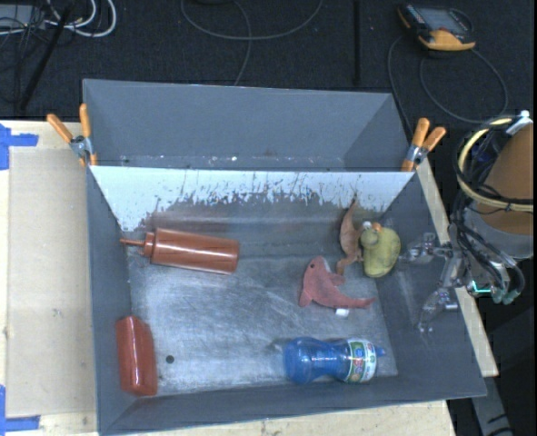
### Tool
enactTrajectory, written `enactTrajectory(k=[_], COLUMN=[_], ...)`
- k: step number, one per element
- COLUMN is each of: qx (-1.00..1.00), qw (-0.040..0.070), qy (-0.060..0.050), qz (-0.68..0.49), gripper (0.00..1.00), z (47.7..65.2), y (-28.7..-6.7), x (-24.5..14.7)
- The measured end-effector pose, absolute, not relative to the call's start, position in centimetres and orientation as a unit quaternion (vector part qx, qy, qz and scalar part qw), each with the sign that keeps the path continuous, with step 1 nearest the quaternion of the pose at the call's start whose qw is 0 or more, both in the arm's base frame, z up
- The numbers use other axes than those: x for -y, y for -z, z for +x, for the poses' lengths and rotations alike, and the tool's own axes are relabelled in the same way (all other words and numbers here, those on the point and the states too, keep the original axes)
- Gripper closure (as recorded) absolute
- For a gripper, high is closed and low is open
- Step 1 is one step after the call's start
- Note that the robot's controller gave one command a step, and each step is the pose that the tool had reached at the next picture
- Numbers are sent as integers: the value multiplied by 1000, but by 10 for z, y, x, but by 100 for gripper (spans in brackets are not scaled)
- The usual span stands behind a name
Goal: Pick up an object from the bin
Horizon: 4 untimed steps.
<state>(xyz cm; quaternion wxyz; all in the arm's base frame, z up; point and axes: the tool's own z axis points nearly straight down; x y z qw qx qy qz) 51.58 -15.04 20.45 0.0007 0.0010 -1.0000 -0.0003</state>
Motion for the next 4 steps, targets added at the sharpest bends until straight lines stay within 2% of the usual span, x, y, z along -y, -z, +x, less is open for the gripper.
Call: enactTrajectory(k=[1, 2, 3, 4], qx=[1000, 998, 998, 997], qw=[1, -1, 1, 1], qy=[0, 0, 1, 1], qz=[2, 57, 70, 71], gripper=[0, 0, 0, 0], z=[516, 497, 484, 472], y=[-204, -146, -158, -126], x=[150, 123, 93, 83])
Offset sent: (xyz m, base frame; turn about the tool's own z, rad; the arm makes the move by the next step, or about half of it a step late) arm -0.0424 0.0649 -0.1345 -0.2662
